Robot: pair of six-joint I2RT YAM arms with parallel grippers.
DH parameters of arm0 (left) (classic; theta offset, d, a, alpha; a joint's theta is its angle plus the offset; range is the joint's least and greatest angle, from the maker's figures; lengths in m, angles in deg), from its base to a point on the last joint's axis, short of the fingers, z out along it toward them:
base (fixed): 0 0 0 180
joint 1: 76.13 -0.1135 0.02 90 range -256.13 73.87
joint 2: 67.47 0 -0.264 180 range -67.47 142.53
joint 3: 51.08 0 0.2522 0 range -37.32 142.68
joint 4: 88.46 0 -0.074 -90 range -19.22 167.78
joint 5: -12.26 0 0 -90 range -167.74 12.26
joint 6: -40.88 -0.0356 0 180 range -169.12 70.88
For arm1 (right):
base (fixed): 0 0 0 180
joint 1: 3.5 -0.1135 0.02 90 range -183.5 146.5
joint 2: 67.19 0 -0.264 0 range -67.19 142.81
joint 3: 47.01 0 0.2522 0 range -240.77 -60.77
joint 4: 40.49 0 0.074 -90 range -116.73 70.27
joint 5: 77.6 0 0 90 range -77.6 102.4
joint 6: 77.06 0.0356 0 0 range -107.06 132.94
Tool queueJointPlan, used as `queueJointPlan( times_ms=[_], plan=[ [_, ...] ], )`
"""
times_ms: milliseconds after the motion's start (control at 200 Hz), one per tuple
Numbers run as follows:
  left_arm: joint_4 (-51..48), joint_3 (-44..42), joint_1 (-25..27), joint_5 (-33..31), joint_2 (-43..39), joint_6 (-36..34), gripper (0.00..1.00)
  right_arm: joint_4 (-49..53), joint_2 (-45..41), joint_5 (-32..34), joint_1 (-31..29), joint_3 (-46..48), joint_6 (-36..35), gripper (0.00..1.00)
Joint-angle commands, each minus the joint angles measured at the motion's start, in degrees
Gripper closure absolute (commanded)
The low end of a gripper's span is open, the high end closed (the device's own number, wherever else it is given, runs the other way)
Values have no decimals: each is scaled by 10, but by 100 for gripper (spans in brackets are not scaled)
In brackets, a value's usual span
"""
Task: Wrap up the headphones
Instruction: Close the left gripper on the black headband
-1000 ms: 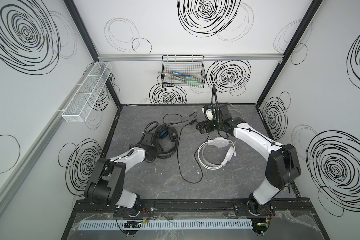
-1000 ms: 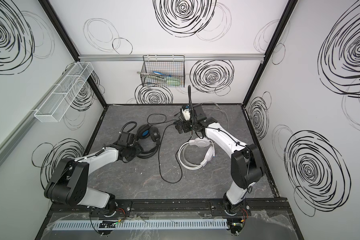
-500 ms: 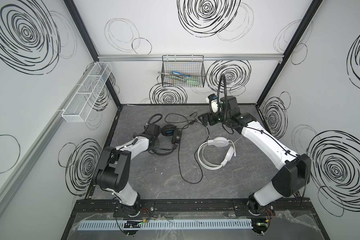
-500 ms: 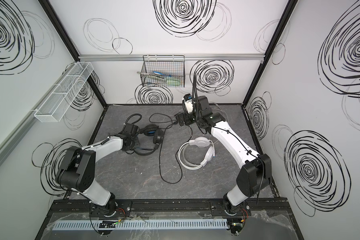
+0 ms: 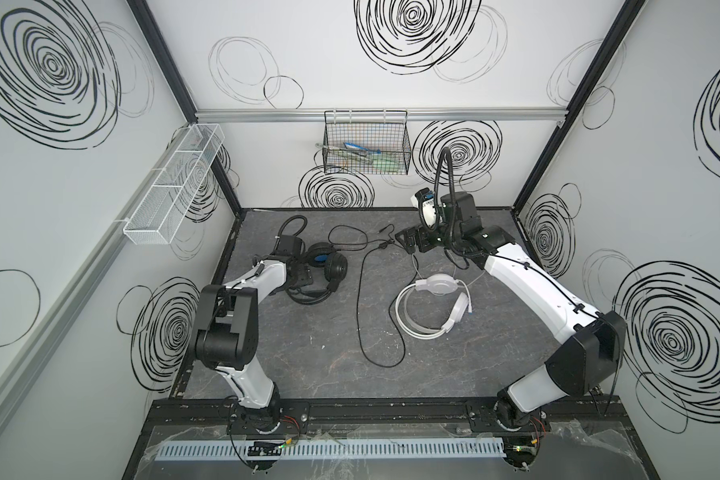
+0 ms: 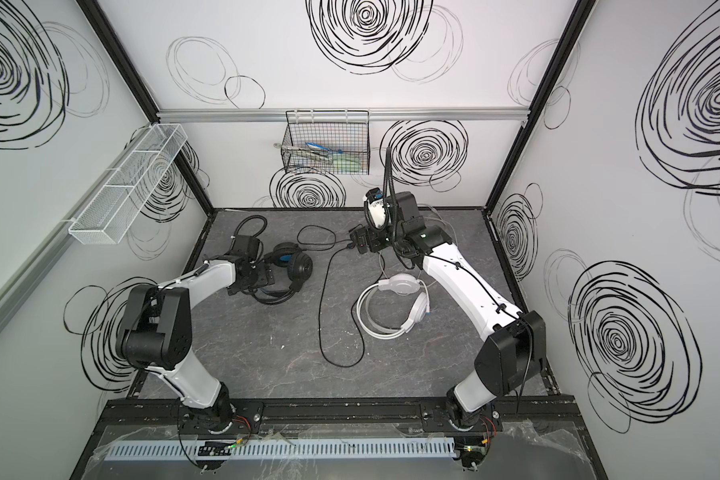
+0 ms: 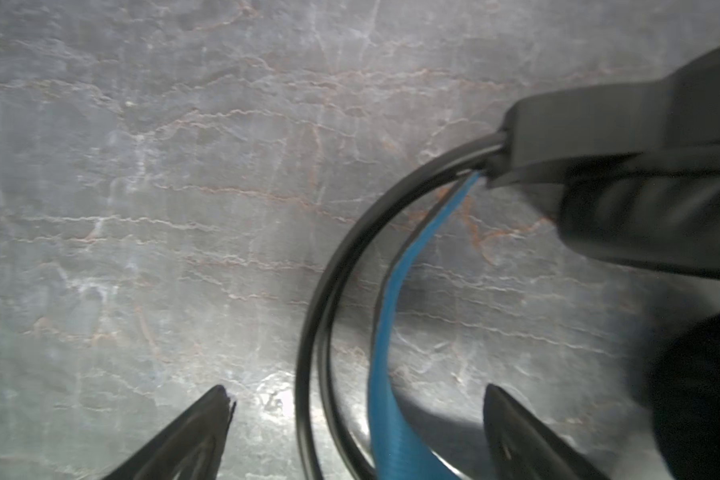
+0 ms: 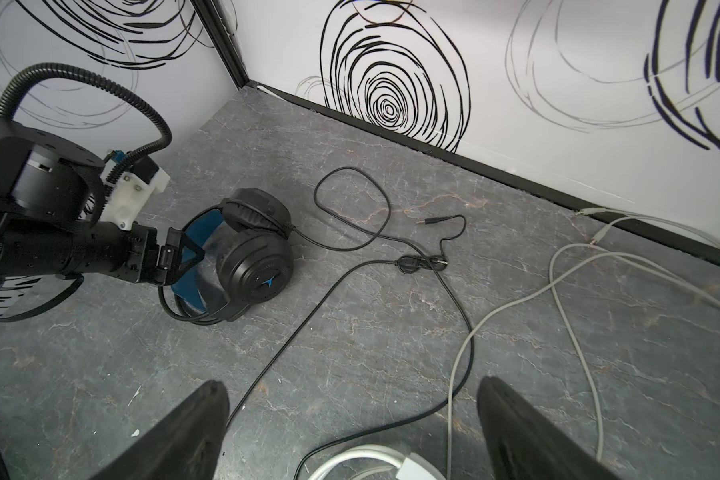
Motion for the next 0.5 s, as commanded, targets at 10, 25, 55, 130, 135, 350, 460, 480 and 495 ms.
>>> queueJointPlan(
  times_ms=[10,25,55,130,135,350,460,480,495],
  plan=[
    [-13,-5,-20,59,9,47,1,8,9,-10,-6,-20,1,3],
    [-10,-10,-22,62,9,53,1,8,7,-10,-7,-20,1,3],
    [-4,-18,-21,66,8,64,1,8,7,-10,-7,-20,1,3],
    [3,-34,-15,66,5,91,2,8,5,-10,-6,-17,1,3],
    [4,-34,-14,66,5,93,2,7,5,-10,-6,-17,1,3],
    [28,-71,7,54,20,169,8,0,3,-16,-6,-8,2,3],
    [37,-79,15,37,35,188,21,-1,2,-17,-7,-10,1,3],
    [37,-79,16,34,37,190,23,-1,1,-17,-7,-10,0,3],
    [38,-79,16,32,39,191,24,-1,0,-16,-6,-9,-1,3]
  ],
)
